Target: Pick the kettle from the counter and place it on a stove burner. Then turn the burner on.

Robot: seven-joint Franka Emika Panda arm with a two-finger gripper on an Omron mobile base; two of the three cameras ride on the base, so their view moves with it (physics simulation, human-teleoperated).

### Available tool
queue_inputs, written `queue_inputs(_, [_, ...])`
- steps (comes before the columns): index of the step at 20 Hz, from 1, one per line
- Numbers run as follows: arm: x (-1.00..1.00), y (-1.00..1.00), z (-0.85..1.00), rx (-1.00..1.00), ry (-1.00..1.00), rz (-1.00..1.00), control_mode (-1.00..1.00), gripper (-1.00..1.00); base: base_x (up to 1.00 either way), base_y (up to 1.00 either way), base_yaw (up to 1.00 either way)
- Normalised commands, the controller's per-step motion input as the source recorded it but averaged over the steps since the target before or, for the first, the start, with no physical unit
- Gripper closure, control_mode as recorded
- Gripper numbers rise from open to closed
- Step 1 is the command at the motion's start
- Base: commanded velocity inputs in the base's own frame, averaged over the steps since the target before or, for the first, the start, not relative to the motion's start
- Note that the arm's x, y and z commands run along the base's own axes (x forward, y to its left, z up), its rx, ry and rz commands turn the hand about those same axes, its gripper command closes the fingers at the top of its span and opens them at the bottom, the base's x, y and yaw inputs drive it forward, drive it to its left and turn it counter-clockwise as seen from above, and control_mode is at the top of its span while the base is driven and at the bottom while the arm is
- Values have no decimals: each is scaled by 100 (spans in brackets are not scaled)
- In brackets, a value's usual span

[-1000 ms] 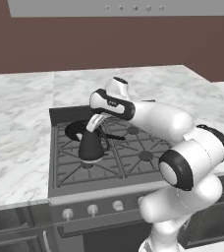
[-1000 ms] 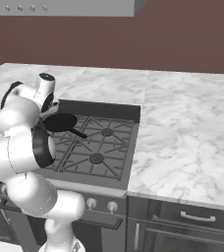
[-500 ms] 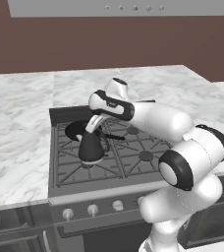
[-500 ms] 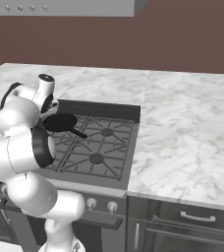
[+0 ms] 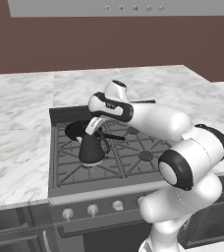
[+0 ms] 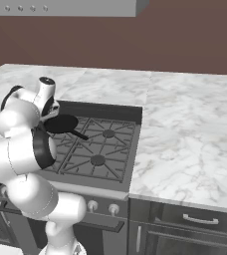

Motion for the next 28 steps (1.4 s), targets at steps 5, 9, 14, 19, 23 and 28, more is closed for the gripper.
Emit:
queue_inputs(5, [0, 0, -16, 0, 0, 0, -100, 100, 0, 0, 0])
queue_inputs(9, [0, 0, -18, 0, -4, 0, -100, 100, 0, 0, 0])
queue_inputs(14, [0, 0, -8, 0, -10, 0, -100, 100, 0, 0, 0])
queue_inputs(19, [0, 0, -1, 1, -13, 0, -100, 100, 0, 0, 0])
queue_inputs(23, [0, 0, 0, 7, -2, 0, -100, 100, 0, 0, 0])
queue_inputs(28, [0, 0, 0, 0, 0, 0, -100, 100, 0, 0, 0])
